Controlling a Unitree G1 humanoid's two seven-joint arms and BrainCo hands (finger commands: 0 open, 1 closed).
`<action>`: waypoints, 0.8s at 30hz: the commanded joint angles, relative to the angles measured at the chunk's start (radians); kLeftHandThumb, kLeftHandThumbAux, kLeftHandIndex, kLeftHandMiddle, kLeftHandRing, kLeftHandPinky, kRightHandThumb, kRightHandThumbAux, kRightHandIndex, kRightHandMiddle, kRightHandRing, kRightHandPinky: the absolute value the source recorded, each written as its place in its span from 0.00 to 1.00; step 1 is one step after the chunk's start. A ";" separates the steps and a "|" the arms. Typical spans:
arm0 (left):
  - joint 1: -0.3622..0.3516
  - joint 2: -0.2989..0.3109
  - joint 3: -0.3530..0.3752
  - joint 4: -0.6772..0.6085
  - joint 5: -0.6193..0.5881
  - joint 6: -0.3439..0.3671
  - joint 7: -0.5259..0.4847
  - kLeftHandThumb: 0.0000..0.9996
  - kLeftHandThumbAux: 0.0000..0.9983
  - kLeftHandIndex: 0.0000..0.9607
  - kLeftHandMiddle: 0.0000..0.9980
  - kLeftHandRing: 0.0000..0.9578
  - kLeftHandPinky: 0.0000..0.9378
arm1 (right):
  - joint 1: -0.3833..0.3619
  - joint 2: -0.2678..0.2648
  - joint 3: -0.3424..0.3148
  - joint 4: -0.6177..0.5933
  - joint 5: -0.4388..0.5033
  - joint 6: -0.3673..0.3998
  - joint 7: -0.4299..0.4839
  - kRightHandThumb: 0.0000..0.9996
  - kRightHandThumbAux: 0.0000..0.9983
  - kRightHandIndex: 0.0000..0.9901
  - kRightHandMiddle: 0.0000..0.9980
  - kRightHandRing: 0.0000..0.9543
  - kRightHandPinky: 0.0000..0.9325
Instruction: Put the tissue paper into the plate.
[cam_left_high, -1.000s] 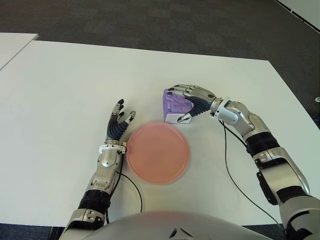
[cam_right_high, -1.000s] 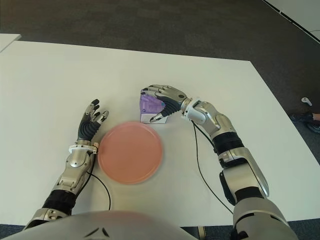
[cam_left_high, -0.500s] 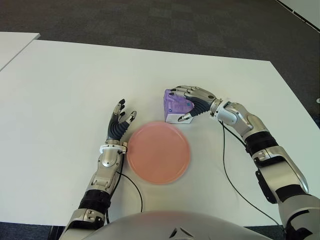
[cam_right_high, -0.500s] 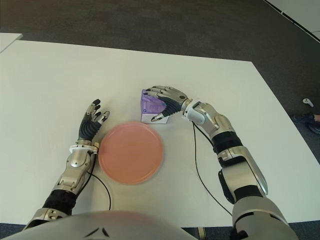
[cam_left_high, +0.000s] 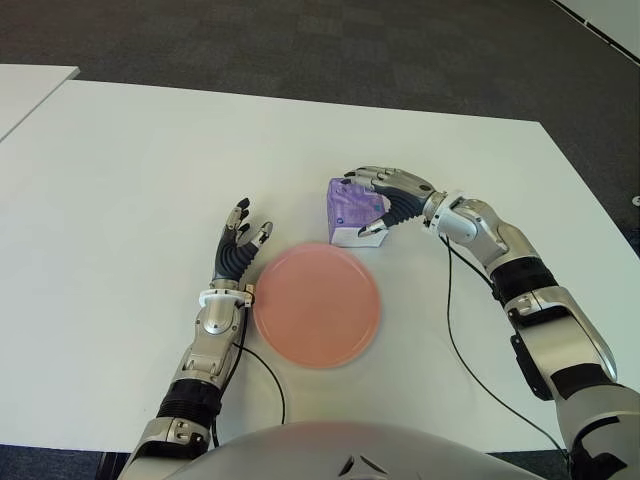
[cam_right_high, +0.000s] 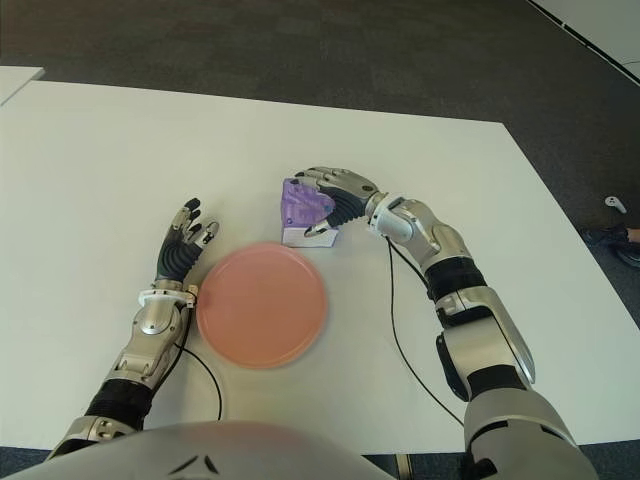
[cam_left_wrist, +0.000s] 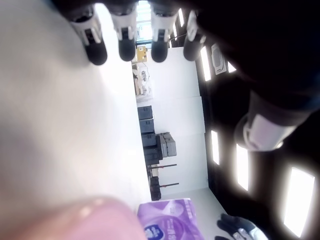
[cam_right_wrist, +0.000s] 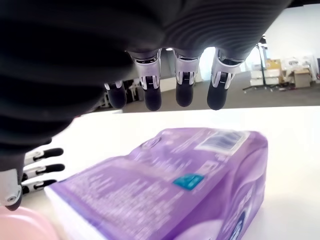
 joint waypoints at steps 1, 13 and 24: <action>0.029 0.007 0.003 0.027 0.009 0.029 0.002 0.03 0.55 0.00 0.00 0.00 0.02 | -0.009 0.000 -0.011 0.016 0.021 0.022 0.007 0.11 0.46 0.01 0.02 0.00 0.00; 0.032 0.008 0.008 0.028 0.005 0.025 0.001 0.03 0.57 0.00 0.00 0.00 0.03 | -0.026 0.010 -0.015 0.038 0.013 0.071 -0.004 0.14 0.44 0.00 0.01 0.00 0.00; 0.035 0.014 0.009 0.032 0.002 0.020 -0.003 0.03 0.57 0.00 0.00 0.00 0.01 | -0.041 0.029 0.008 0.075 -0.011 0.092 -0.027 0.13 0.45 0.00 0.01 0.00 0.00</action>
